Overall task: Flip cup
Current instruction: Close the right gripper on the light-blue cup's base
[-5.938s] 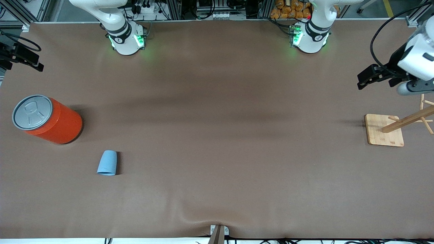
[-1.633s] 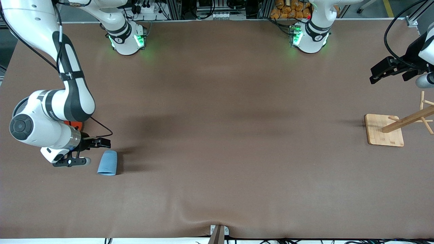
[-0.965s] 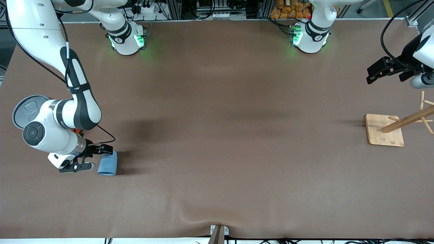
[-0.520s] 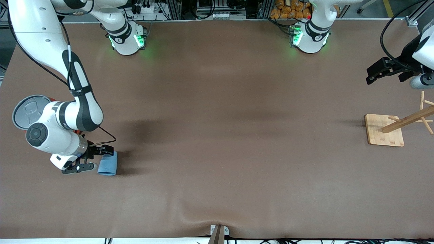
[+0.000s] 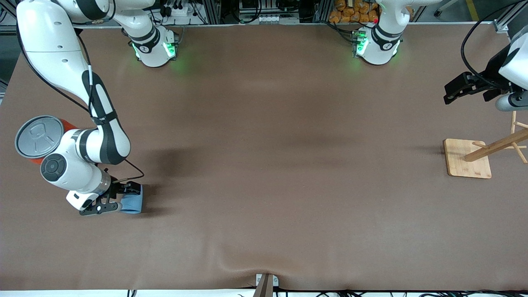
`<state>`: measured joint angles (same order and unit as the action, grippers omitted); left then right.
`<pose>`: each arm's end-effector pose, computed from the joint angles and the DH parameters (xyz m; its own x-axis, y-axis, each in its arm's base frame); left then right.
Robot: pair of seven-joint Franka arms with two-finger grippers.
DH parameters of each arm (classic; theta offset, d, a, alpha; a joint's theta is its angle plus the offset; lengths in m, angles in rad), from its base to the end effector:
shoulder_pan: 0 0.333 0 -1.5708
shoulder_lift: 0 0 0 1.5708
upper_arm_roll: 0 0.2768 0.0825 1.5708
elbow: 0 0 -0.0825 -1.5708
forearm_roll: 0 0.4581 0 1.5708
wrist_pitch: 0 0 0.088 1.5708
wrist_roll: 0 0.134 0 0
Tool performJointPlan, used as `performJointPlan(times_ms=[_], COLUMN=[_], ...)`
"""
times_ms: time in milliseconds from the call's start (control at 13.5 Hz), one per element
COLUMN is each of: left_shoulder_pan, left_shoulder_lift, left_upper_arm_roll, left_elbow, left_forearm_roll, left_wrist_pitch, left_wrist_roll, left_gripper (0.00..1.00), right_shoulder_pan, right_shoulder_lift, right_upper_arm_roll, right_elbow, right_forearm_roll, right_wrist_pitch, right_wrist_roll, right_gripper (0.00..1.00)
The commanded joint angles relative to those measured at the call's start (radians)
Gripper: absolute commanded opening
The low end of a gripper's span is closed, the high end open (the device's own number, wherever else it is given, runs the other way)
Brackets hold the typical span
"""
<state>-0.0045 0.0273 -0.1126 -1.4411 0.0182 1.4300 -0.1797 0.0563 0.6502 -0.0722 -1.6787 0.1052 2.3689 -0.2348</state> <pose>0.6162 -0.0690 0.5992 0.9973 0.0651 -0.0349 0.0644 -0.9977 -0.0216 0.7163 -0.0070 0.1190 0.9861 0.1593 0.0481 0.1605 -0.9868 -0.0223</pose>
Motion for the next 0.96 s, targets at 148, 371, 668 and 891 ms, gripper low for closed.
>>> performJointPlan(times_ms=[148,371,668,891], left_shoulder_pan=[0.008,0.009,0.003,0.001], left_shoulder_lift=[0.003,0.003,0.005,0.006], left_upper_arm_roll=[-0.002,-0.002,-0.002,-0.002], left_elbow=[0.011,0.011,0.011,0.011], left_forearm_roll=[-0.007,-0.007,-0.006,-0.006], left_wrist_pitch=[0.004,0.004,0.004,0.004], left_wrist_roll=[0.014,0.014,0.012,0.012], left_gripper=[1.0,1.0,1.0,1.0], right_shoulder_pan=[-0.015,-0.015,-0.009,-0.004], right_shoulder_lift=[0.069,0.08,0.08,0.082], right_upper_arm_roll=[0.009,0.009,0.009,0.008], right_elbow=[0.047,0.042,0.021,0.022], right_forearm_roll=[0.016,0.016,0.016,0.014], right_wrist_pitch=[0.125,0.124,0.112,0.082], right_wrist_roll=[-0.009,0.002,0.049,0.051], right_gripper=[1.0,1.0,1.0,0.9])
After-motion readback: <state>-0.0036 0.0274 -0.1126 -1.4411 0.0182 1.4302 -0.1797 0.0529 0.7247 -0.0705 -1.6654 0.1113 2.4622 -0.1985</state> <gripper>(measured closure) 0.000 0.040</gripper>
